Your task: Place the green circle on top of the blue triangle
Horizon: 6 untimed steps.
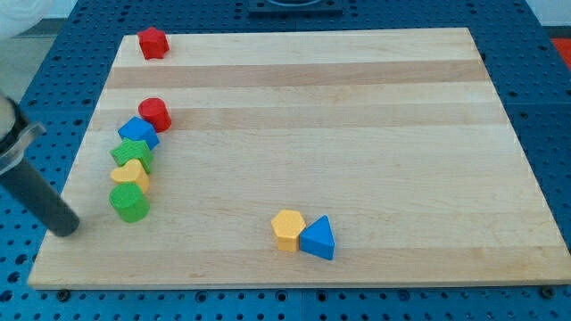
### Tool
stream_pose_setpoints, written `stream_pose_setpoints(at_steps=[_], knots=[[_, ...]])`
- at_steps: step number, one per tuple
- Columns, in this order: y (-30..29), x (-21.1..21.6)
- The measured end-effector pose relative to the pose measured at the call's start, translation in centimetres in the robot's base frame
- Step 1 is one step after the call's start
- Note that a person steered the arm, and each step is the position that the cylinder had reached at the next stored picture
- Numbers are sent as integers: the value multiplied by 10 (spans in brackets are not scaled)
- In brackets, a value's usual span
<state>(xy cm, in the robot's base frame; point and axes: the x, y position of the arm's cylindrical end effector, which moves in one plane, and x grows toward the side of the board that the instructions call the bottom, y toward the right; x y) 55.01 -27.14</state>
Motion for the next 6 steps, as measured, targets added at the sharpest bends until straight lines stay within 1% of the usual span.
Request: stream_pose_setpoints(at_steps=[1,3,4,6], knots=[[19,-15],[56,-22],[80,-31],[137,-33]])
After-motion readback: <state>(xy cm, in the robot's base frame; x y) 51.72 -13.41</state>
